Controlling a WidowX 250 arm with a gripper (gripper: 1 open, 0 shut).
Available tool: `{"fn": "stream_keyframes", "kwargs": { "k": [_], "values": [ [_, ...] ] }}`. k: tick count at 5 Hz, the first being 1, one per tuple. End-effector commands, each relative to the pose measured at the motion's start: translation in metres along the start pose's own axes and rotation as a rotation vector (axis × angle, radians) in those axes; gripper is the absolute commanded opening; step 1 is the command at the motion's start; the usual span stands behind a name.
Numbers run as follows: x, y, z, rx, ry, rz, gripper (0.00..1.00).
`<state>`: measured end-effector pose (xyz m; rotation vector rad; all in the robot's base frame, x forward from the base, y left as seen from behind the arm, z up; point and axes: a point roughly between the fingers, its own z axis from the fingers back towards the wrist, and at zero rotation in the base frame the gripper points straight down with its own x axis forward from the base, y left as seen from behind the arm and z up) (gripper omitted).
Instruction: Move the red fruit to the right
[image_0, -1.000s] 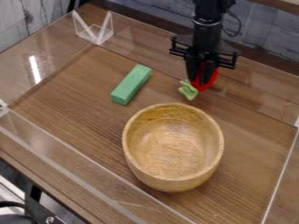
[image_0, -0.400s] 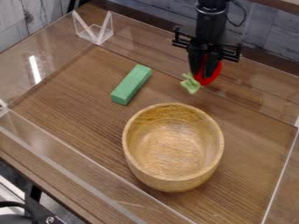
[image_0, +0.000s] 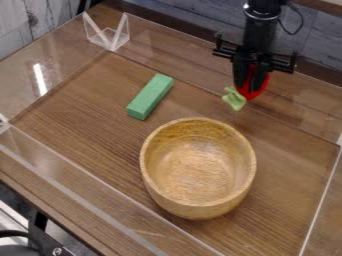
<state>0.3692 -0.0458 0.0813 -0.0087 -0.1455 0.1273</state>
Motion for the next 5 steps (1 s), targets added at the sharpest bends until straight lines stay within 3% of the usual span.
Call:
{"fn": "stream_keyframes", "kwargs": {
  "k": [1,2,4,5],
  "values": [
    [0.005,-0.007,0.011,-0.012,-0.055,-0.033,0.00],
    [-0.011,-0.022,0.011,-0.037,-0.041,-0.044,0.00],
    [-0.022,-0.043,0.005,-0.084,-0.031,-0.042,0.00],
    [-0.028,-0.033,-0.005,-0.097,-0.027,-0.017,1.00]
  ]
}}
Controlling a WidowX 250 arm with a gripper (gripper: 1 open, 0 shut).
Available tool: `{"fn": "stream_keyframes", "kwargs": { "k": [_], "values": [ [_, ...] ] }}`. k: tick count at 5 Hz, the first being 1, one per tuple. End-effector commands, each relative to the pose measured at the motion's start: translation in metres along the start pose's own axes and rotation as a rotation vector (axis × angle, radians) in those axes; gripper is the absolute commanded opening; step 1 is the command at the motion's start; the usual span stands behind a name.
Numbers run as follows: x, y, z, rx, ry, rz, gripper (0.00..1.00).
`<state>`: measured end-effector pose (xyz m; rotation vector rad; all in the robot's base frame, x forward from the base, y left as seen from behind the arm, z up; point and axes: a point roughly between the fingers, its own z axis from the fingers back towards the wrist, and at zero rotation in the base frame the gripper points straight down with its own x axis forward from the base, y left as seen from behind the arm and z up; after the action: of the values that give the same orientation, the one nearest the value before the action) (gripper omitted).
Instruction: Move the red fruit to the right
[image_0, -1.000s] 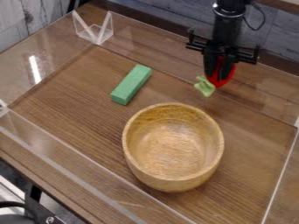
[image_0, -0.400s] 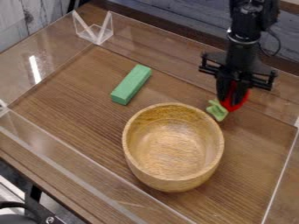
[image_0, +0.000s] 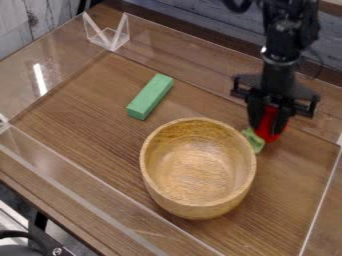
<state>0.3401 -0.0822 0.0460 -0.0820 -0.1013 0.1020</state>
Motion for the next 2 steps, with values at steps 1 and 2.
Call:
{"fn": "stream_keyframes", "kwargs": {
  "k": [1,2],
  "values": [
    [0.0011,0.0087,0.0134,-0.043,-0.075,0.020,1.00],
    [-0.0004,0.0006,0.0189,-0.078,-0.085,0.017,1.00]
  ]
}}
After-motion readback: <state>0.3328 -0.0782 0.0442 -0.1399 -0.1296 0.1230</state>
